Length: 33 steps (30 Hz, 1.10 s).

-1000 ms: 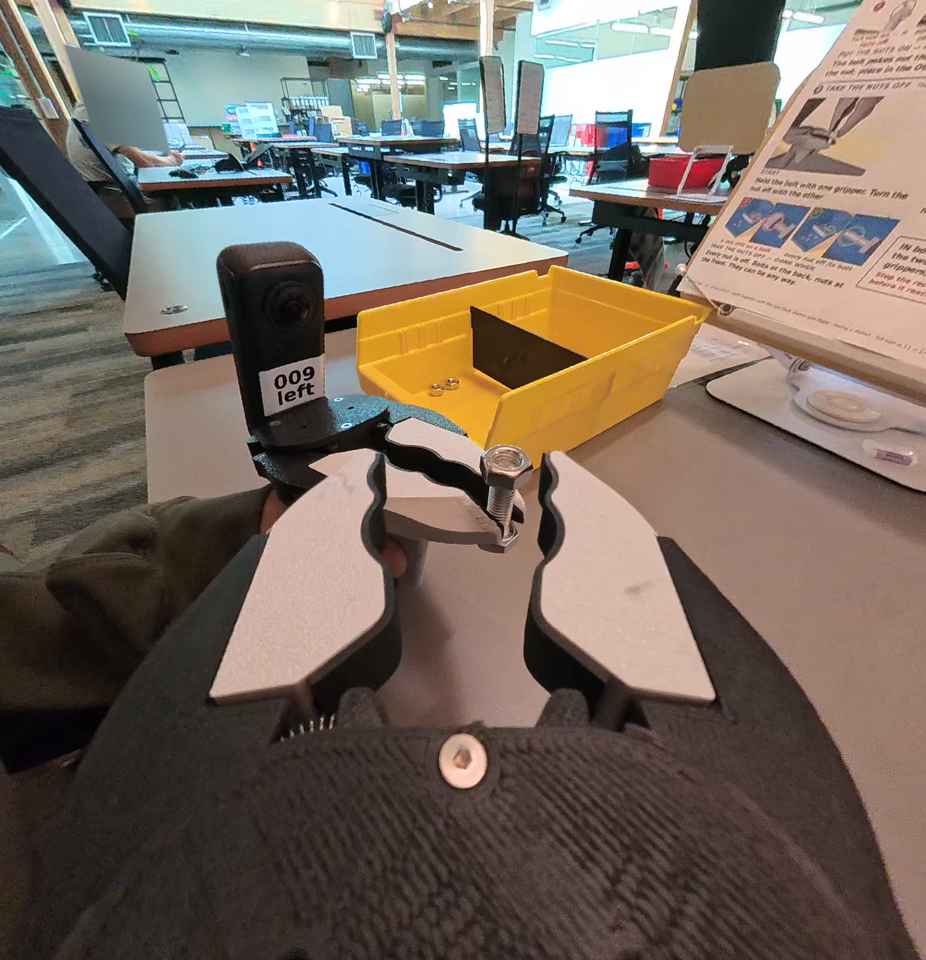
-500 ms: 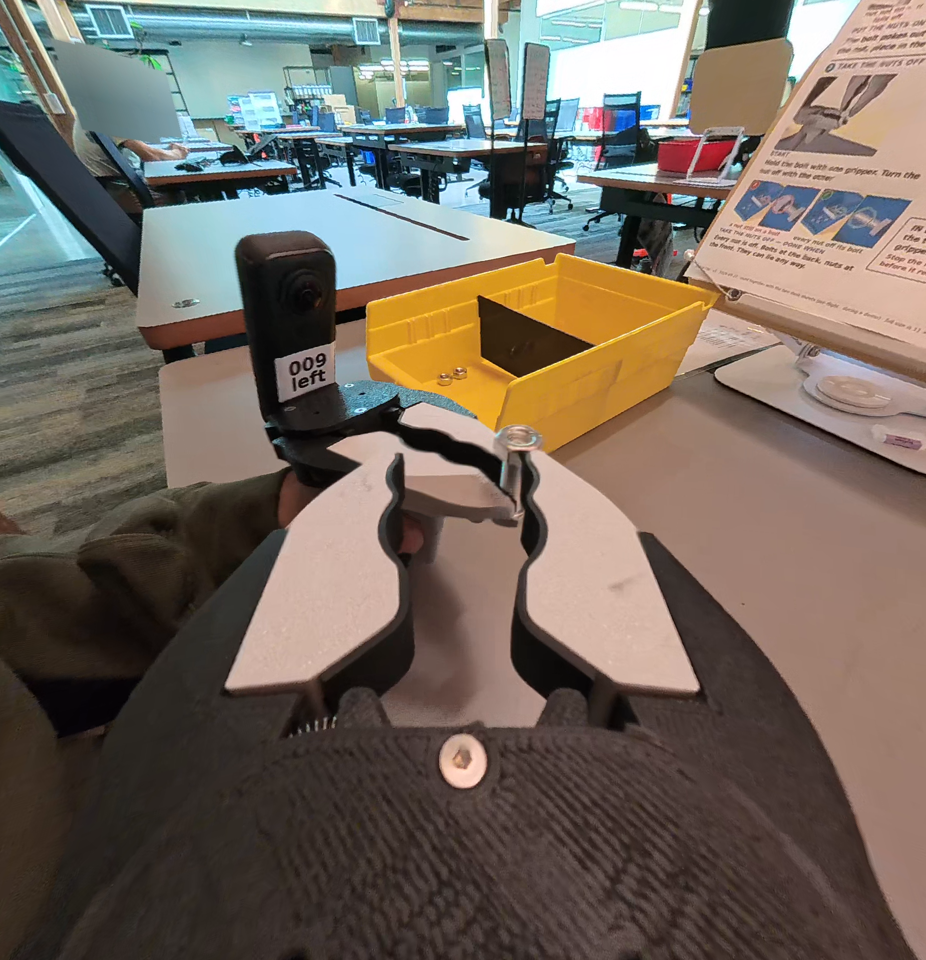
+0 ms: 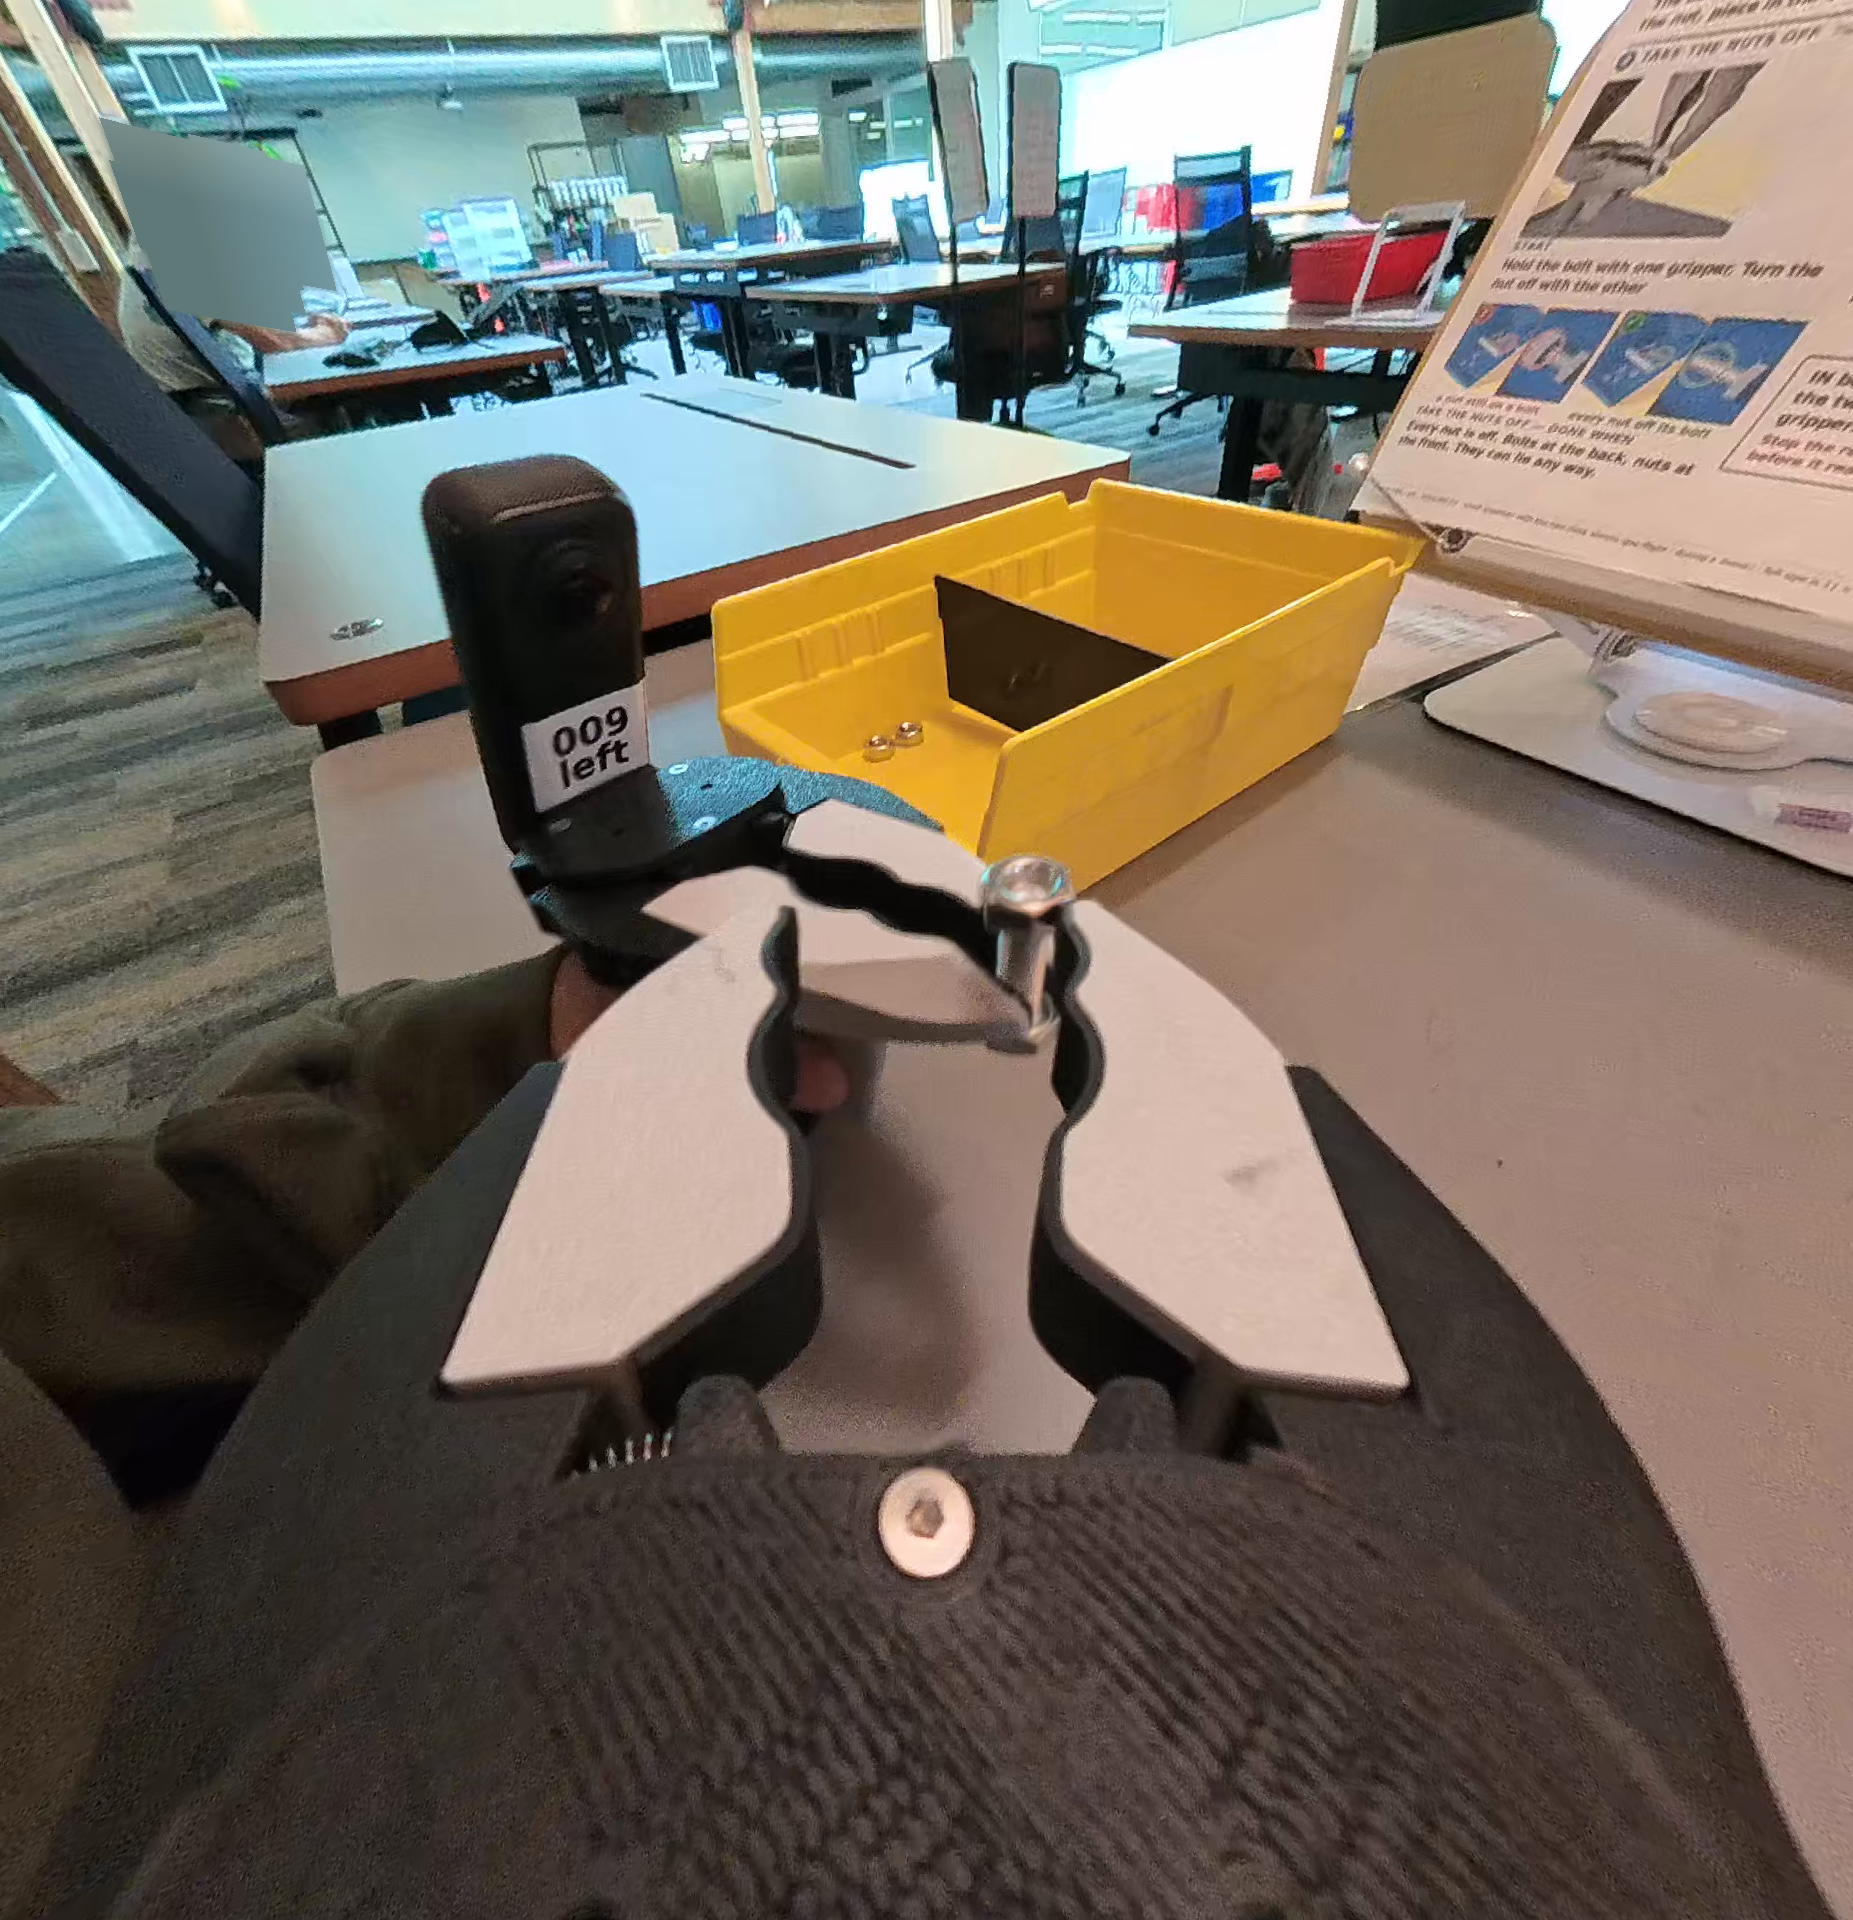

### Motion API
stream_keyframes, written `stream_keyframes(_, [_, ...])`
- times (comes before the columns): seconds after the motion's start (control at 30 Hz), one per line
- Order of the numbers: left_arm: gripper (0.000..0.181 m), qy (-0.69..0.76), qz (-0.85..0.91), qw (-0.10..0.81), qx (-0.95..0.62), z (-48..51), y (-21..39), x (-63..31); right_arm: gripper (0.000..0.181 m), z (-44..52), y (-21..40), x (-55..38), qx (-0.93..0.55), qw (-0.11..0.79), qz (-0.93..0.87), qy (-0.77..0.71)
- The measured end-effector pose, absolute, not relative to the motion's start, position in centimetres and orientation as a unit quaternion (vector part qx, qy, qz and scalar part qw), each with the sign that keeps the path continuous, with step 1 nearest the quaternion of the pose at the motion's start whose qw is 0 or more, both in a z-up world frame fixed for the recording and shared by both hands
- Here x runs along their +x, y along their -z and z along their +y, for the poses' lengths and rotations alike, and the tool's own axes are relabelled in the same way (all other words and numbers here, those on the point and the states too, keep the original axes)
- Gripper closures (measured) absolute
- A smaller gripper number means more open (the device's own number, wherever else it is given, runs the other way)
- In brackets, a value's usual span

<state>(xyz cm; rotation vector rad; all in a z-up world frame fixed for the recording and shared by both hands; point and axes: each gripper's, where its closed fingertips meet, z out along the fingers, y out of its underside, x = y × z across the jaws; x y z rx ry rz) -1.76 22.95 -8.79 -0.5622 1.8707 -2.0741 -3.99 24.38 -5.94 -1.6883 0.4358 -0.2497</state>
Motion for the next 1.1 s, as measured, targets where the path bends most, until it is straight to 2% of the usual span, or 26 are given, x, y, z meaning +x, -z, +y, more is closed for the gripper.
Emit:
stream_keyframes(0.03, [0.172, 0.724, 0.645, 0.143, -0.2, 23.2, 8.7, -1.7, 0.142, 24.4, 6.1, -4.4, -0.745, 0.634, 0.184, 0.099])
stream_keyframes(0.1, [0.172, 0.729, 0.64, 0.141, -0.197, 23.2, 8.5, -1.8, 0.144, 24.3, 6.0, -4.6, -0.747, 0.632, 0.178, 0.098])
stream_keyframes(0.27, [0.172, 0.73, 0.654, 0.126, -0.157, 22.1, 8.3, -2.9, 0.119, 24.3, 6.1, -3.2, -0.733, 0.634, 0.212, 0.126])
stream_keyframes(0.3, [0.172, 0.728, 0.657, 0.124, -0.152, 21.9, 8.4, -3.1, 0.119, 24.4, 6.1, -3.2, -0.732, 0.637, 0.212, 0.119])
stream_keyframes(0.37, [0.172, 0.72, 0.66, 0.136, -0.167, 22.1, 8.6, -2.6, 0.128, 24.9, 6.0, -4.1, -0.73, 0.647, 0.198, 0.095])
stream_keyframes(0.4, [0.172, 0.716, 0.658, 0.145, -0.182, 22.5, 8.7, -2.1, 0.124, 25.0, 6.0, -4.3, -0.732, 0.646, 0.196, 0.089])
stream_keyframes(0.43, [0.172, 0.713, 0.652, 0.154, -0.206, 23.0, 8.8, -1.5, 0.127, 24.8, 6.1, -4.3, -0.737, 0.642, 0.194, 0.088])
stream_keyframes(0.47, [0.172, 0.713, 0.648, 0.153, -0.221, 23.5, 9.0, -1.1, 0.145, 24.8, 6.2, -4.9, -0.746, 0.638, 0.177, 0.075])
stream_keyframes(0.5, [0.172, 0.716, 0.645, 0.147, -0.224, 23.7, 9.0, -1.1, 0.152, 24.8, 6.3, -5.6, -0.752, 0.638, 0.158, 0.055])
stream_keyframes(0.7, [0.172, 0.724, 0.652, 0.131, -0.18, 22.7, 8.6, -2.3, 0.135, 23.7, 5.9, -2.8, -0.716, 0.65, 0.226, 0.115])
stream_keyframes(0.83, [0.172, 0.724, 0.662, 0.12, -0.152, 21.8, 8.5, -3.1, 0.141, 24.0, 6.2, -2.5, -0.712, 0.655, 0.228, 0.115])
stream_keyframes(1.03, [0.172, 0.713, 0.646, 0.153, -0.227, 23.7, 9.0, -1.0, 0.165, 23.9, 5.6, -3.7, -0.716, 0.663, 0.19, 0.103])
stream_keyframes(1.1, [0.172, 0.715, 0.644, 0.152, -0.228, 24.0, 9.0, -1.0, 0.158, 23.6, 5.3, -3.6, -0.713, 0.665, 0.193, 0.108])
